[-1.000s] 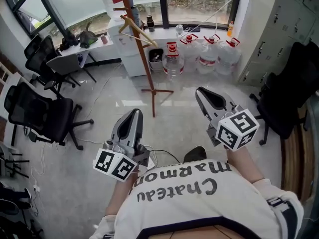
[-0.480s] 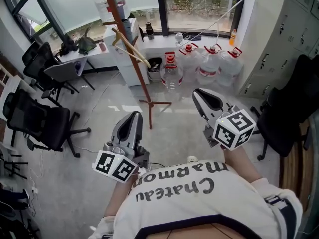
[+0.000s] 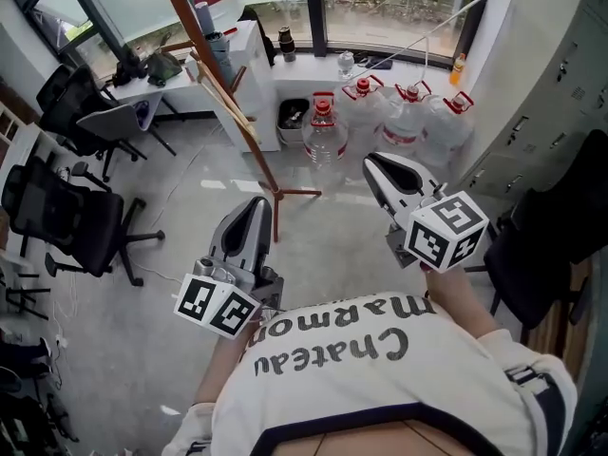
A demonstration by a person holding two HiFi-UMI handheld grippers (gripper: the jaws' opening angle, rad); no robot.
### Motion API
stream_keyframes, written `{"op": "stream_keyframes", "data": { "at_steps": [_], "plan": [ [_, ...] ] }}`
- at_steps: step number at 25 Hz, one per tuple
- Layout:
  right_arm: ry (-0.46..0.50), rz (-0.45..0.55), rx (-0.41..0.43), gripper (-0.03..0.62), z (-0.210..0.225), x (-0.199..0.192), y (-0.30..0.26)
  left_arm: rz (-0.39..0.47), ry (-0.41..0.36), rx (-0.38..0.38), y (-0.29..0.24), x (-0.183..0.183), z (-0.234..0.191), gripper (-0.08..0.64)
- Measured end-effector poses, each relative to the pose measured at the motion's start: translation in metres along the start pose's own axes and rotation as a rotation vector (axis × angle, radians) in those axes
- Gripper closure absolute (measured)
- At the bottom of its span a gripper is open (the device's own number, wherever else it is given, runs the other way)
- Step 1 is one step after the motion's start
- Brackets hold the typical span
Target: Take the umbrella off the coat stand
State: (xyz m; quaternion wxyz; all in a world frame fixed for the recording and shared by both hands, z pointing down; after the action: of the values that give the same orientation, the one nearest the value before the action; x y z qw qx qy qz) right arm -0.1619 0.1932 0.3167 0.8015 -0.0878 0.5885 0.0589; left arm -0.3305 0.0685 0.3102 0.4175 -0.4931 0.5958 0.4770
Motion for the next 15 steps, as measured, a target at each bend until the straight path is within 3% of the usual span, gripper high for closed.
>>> {"op": "stream_keyframes", "data": {
  "at_steps": [4,15],
  "plan": [
    [-0.033,-0.014,-0.003,0.545,0.037,-0.003,-0.002,-0.022,-0.002,0.004,-0.028,-0.013,0.007,0.537],
    [-0.386,0.010,-0.035,0.546,0.082,-0.034,0.000,-0.119,0.007,-0.010,-0.048,-0.037,0.004,0.537]
  ]
}}
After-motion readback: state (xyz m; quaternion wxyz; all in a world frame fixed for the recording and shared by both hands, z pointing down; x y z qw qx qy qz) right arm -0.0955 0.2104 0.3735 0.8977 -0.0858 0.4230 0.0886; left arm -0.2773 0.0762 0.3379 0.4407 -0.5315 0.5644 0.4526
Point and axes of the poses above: the fingertips, and each gripper's own axes: y backward along the fingers, z to its right, x out of its top, the point moved 3 cm from there along y, backward along the fingers, and after that the axes turned 6 degrees about -y, right-handed, at the moved point
